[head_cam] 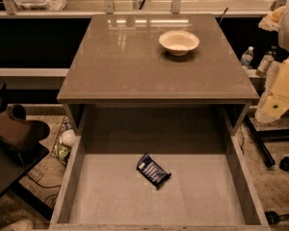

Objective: Pick rxbar blueberry from top drawer and place on counter

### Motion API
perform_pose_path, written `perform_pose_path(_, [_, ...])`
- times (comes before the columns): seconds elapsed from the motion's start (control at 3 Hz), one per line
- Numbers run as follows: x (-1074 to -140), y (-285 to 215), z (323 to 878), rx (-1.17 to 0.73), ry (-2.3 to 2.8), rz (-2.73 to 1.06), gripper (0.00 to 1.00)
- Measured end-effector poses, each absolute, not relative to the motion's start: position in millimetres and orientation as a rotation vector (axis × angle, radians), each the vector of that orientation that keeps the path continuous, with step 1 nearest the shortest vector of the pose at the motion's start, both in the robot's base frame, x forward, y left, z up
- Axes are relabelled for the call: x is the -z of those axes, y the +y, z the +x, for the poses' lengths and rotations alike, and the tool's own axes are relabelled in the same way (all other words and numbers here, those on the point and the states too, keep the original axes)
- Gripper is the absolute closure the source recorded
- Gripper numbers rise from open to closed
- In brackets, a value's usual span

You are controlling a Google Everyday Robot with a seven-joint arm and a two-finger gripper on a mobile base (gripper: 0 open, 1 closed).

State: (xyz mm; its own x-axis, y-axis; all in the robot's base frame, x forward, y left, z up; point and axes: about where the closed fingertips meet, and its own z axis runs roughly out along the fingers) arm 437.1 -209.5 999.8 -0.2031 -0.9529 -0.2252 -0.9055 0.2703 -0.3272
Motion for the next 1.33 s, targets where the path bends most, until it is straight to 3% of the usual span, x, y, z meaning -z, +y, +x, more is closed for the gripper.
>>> perform_pose_path(0.67, [-988, -204, 438, 0.152, 2.152, -1.653, 0.00])
perform_pose_path(1.33, [-880, -173, 411, -0.096, 2.081, -1.526, 0.00])
